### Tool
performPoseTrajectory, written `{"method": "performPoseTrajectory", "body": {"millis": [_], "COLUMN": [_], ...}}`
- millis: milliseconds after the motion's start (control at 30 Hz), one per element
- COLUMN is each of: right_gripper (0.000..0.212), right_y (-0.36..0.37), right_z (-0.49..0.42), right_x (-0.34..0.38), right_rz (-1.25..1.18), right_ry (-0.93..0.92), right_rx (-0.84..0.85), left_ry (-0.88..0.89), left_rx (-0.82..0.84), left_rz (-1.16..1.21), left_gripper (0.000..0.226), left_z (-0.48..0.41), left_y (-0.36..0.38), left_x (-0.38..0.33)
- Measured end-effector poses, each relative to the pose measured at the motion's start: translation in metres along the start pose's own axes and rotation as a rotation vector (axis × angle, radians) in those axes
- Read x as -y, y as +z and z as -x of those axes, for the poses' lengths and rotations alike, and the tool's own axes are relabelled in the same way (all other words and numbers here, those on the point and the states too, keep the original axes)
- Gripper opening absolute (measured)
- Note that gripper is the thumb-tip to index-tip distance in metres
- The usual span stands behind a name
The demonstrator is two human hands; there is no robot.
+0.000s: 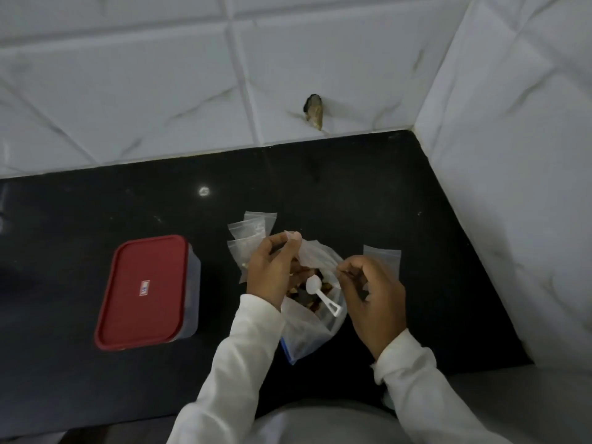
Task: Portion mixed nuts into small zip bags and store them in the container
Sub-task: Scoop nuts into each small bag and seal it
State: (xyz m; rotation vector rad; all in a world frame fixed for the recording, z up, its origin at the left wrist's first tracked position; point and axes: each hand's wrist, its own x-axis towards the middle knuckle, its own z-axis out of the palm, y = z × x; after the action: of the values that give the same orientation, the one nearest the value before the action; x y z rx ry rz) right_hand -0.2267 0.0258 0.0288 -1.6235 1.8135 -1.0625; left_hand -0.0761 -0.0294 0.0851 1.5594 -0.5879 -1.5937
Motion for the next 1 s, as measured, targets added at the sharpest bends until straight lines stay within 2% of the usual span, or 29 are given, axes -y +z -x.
{"method": "performPoseTrajectory", "body": {"millis": [133,200,300,367,467,567,700,1000], "right_gripper": [0.016,0.031,0.021,0.029,0.031,0.031,0.018,0.013], "right_y": [0.021,0.028,0.04,0.047,0.058,0.071,0.082,0.089], "right_z": [0.006,0.007,0.005,0.005,0.005,0.004,0.003,0.005], "right_x": [0.02,0.034,0.044,0.051,0.069,0.09,0.101,0.106], "right_rz": [0.016,0.022,0.043,0.056,0.017,-0.088,-0.188,-0.125], "right_ry": [-0.019,-0.072,-0.083,-0.036,-0.02,-0.027,-0.033,0.006], "right_rx": [0.003,0.017,0.137,0.22,0.161,0.132,0.081,0.03], "left_ry": [0.037,0.06,0.116,0.234,0.358,0.362,0.331,0.34], "left_rx": [0.01,0.027,0.022,-0.023,-0.049,0.03,0.087,0.064], "left_rz": [0.017,-0.003,-0.028,-0.131,-0.289,-0.254,-0.181,-0.178], "left_gripper": [0.015,0.014,0.012,0.01,0.007,0.005,0.01,0.009], "left_z": [0.004,0.004,0.003,0.002,0.0,0.001,0.001,-0.006], "left_y": [-0.036,-0.051,-0.069,-0.08,-0.093,-0.1,-0.108,-0.118], "left_x": [-0.002,-0.004,-0.004,-0.002,0.0,0.004,0.006,0.007]}}
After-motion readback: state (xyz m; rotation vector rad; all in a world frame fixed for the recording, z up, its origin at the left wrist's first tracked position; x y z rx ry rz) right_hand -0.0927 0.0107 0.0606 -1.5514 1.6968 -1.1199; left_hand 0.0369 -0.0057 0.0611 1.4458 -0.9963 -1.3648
